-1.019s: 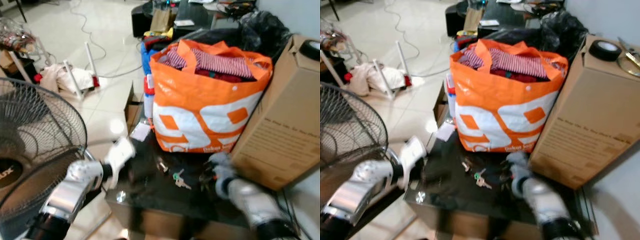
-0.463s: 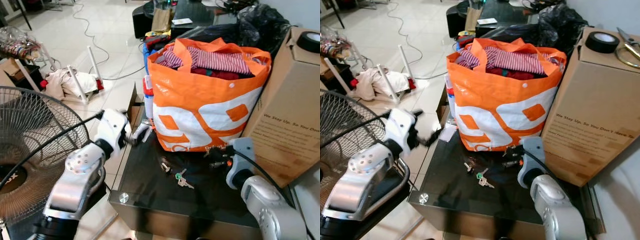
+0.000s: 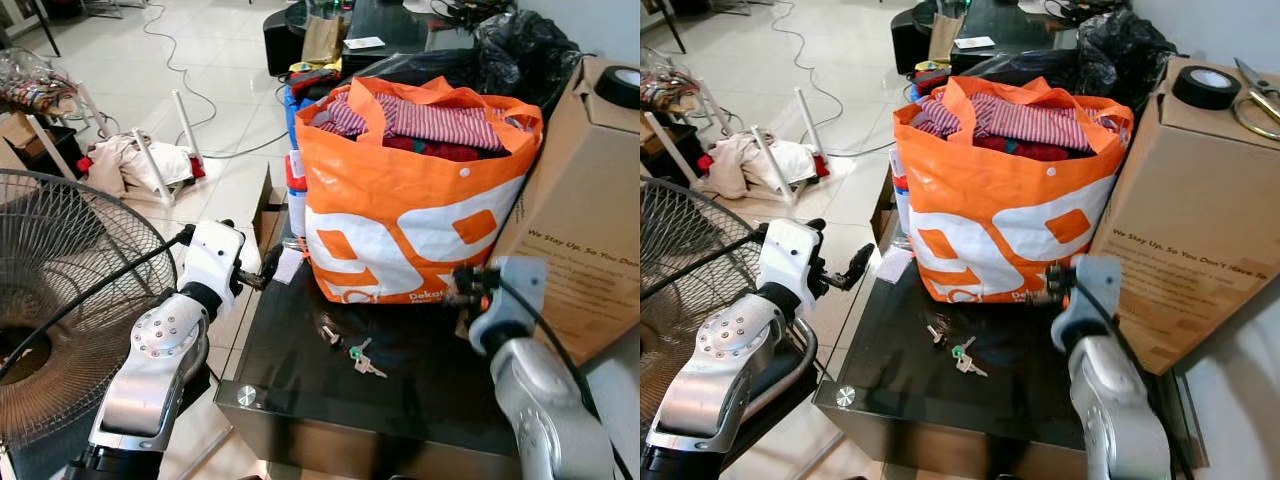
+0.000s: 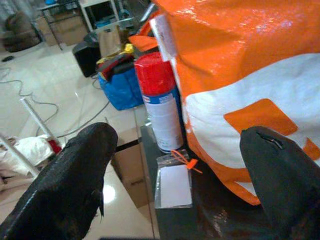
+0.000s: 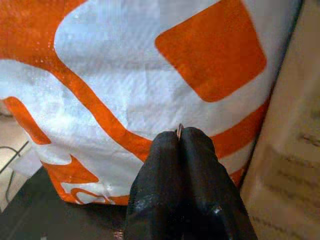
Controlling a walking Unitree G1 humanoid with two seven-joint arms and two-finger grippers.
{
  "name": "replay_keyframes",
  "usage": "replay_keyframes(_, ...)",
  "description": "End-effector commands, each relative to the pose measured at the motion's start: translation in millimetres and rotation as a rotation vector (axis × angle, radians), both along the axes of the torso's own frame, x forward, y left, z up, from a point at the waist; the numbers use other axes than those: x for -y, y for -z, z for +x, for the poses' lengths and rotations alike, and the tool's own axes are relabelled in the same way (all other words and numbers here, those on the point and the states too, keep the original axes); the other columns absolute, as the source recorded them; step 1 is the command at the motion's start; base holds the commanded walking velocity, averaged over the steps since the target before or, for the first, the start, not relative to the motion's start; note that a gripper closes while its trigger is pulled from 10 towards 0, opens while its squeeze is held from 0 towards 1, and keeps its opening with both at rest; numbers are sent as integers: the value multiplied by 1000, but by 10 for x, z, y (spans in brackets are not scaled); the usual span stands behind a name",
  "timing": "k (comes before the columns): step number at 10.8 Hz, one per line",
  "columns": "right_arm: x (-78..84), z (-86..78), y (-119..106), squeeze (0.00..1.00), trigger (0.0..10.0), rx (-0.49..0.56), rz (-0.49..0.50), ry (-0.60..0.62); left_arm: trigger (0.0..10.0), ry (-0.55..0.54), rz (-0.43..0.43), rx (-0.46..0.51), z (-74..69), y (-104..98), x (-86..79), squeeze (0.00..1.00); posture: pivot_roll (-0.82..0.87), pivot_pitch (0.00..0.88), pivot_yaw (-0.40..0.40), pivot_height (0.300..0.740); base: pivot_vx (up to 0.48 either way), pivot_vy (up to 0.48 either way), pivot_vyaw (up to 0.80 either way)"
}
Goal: Hang keys on a hook
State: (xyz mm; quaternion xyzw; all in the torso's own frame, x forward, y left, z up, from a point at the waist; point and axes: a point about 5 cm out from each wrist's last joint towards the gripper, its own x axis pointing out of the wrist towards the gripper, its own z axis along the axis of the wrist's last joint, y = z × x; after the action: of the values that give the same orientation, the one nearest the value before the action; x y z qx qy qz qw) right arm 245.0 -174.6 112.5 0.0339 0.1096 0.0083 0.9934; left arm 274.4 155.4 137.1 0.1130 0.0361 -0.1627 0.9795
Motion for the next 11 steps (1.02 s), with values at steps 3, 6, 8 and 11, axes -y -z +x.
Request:
replay_keyframes(3,-26,77,8,0,10000,4,-42,-12,10000,-53,5,17,7,-47,-52,0,-64,0,25,740,0,0,0)
replay_keyframes(6,-16,118,47,0,10000,4,-42,5,10000,-73,5,23,31,-63,-81,0,-42,0,7,740,0,0,0)
replay_keyframes(8,-52,129,60,0,10000,-2,-26,-3,10000,-76,5,17,8,-57,-91,0,-39,0,5,740,0,0,0)
replay_keyframes(11,-63,140,37,0,10000,6,-27,-16,10000,-83,1,13,15,-49,-87,0,-45,0,0,740,-80,0,0)
